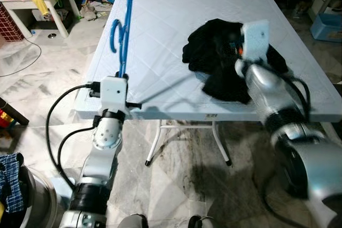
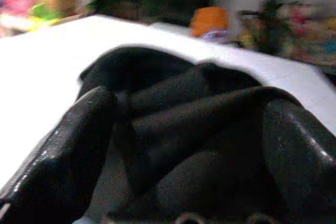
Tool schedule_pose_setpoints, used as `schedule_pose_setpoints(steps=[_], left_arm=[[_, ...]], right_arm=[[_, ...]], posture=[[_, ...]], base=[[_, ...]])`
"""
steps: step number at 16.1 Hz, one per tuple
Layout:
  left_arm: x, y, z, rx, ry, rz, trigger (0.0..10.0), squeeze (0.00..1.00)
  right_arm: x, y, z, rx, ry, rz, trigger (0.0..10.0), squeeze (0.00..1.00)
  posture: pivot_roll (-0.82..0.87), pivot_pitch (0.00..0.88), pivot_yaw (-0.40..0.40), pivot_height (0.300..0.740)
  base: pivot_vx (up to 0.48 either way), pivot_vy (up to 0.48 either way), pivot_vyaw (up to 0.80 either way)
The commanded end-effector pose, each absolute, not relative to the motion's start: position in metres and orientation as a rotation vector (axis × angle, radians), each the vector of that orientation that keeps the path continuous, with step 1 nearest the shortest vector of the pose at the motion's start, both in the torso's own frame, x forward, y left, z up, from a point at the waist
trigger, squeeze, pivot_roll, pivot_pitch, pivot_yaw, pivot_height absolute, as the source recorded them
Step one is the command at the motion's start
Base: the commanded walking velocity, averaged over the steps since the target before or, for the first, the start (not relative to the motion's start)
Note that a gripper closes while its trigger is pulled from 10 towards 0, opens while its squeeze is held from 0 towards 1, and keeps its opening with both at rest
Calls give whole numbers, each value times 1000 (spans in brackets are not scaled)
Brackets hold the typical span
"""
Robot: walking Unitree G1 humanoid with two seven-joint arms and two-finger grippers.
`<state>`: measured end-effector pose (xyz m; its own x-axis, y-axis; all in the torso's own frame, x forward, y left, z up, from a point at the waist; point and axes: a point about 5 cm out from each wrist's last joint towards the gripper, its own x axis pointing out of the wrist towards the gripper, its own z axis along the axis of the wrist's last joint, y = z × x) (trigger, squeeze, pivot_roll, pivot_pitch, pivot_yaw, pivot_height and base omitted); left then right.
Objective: Hang hanger
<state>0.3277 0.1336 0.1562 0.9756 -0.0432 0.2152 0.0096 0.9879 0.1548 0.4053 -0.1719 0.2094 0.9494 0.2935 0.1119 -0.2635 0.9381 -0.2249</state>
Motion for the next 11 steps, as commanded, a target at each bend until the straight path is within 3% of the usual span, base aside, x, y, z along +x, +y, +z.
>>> schedule_pose_setpoints(steps=[1, 3, 7, 11], left_arm=[[329, 132, 155, 153, -222, -36, 10000, 0], [332, 128, 154, 148, -216, -56, 10000, 0], [339, 123, 152, 145, -212, -98, 10000, 0], [339, 126, 148, 161, -208, -120, 10000, 0]], right_arm=[[398, -175, 199, -252, -120, 400, 10000, 0], [380, -185, 179, -344, -85, 512, 10000, 0], [336, -198, 154, -345, -39, 621, 10000, 0], [313, -204, 159, -271, -96, 566, 10000, 0]], posture=[[-50, 101, 18, 740], [-84, 93, 24, 740], [-153, 65, 51, 740], [-176, 55, 67, 740]], base=[[0, 0, 0], [0, 0, 0], [0, 0, 0], [0, 0, 0]])
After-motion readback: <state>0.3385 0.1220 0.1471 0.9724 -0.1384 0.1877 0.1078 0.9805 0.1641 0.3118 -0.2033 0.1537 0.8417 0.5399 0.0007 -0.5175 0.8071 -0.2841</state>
